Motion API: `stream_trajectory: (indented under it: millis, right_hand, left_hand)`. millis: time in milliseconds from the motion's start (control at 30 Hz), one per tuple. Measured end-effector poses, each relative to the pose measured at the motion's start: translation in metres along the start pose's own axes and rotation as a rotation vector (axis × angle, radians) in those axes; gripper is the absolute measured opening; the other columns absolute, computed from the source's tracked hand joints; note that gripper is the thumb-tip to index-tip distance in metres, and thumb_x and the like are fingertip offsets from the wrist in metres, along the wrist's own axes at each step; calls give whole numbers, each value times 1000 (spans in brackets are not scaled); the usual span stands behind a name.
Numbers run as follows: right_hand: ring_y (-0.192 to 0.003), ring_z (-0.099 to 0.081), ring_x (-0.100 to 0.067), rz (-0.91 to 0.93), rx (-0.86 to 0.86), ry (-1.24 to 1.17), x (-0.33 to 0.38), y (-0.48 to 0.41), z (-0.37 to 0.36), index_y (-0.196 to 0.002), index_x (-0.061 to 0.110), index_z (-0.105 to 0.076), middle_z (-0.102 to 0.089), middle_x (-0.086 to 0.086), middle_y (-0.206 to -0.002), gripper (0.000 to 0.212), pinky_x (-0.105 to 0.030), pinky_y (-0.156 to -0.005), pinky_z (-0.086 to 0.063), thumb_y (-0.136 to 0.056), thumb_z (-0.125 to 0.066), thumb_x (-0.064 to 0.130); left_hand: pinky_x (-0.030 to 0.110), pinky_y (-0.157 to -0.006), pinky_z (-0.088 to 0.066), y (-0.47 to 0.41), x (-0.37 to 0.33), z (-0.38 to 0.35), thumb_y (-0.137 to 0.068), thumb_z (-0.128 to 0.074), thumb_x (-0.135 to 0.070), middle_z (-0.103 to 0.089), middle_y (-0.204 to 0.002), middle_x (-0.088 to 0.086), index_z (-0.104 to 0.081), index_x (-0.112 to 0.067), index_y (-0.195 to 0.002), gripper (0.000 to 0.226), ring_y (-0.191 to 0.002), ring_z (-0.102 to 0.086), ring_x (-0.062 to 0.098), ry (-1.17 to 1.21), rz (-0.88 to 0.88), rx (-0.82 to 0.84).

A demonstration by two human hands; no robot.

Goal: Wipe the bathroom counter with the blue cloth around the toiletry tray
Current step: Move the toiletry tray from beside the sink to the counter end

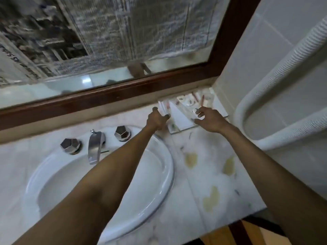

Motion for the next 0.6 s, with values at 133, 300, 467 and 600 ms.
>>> stream_trajectory:
  millis: [133, 300, 467, 600]
  right_hand:
    - [-114, -60, -27, -18, -11, -33, -21, -16, -3, -127, 16, -56, -62, -4, -125, 43, -35, -97, -46, -89, -69, 31]
    - [-125, -53, -32, -44, 32, 25, -41, -55, -1, -138, 11, -45, -54, -14, -137, 58, -34, -100, -40, -89, -68, 31]
    - [-134, -43, -40, -85, -48, 44, -54, -86, 1, -148, 5, -33, -41, -24, -146, 74, -43, -109, -37, -89, -68, 33]
    - [-137, -37, -42, -146, -121, 38, -64, -99, -4, -149, 2, -29, -37, -26, -148, 82, -47, -111, -35, -88, -68, 39]
  left_hand:
    - [40, -100, -45, -3, -8, -17, -92, -67, -41, -53, -140, 18, -27, -4, -149, 78, -127, -53, 37, 92, 86, -66]
    - [36, -86, -46, -8, -8, -32, -88, -71, -22, -59, -126, 15, -42, -5, -132, 55, -116, -58, 36, 92, 105, -125]
    - [35, -90, -45, -1, 1, -28, -87, -71, -14, -60, -128, 16, -37, -4, -142, 66, -120, -56, 36, 99, 124, -149]
    - [38, -96, -45, 1, 9, -25, -86, -72, -15, -60, -132, 13, -36, -8, -144, 69, -122, -55, 35, 68, 111, -150]
Point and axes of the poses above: each hand's wrist, its own y-axis away from the middle knuckle, its own z-axis out of the back of the hand, x = y × z, the point moved 1 cm from there along -y, towards the middle knuckle
